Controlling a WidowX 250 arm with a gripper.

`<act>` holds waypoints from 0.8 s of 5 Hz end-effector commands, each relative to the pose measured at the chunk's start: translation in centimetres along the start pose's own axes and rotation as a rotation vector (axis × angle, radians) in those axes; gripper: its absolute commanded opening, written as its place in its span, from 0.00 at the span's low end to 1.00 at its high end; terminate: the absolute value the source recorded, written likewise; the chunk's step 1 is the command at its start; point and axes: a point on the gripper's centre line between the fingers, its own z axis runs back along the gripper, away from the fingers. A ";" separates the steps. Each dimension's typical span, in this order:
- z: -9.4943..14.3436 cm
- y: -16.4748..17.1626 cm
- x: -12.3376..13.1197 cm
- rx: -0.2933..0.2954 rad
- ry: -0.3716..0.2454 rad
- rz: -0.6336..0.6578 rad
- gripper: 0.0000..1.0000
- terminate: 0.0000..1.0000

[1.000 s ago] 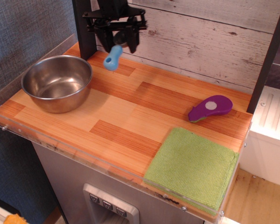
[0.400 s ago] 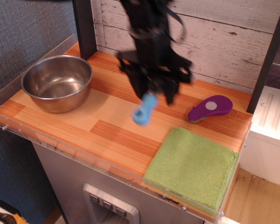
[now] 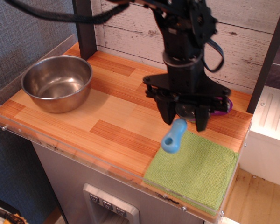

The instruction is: Take the blue spoon and place it on the green towel

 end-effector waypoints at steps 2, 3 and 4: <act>-0.8 -0.6 -0.2 0.013 0.010 0.024 1.00 0.00; -0.6 -0.5 -0.2 0.000 0.025 0.024 1.00 0.00; -0.1 -0.2 0.1 0.001 0.034 0.023 1.00 0.00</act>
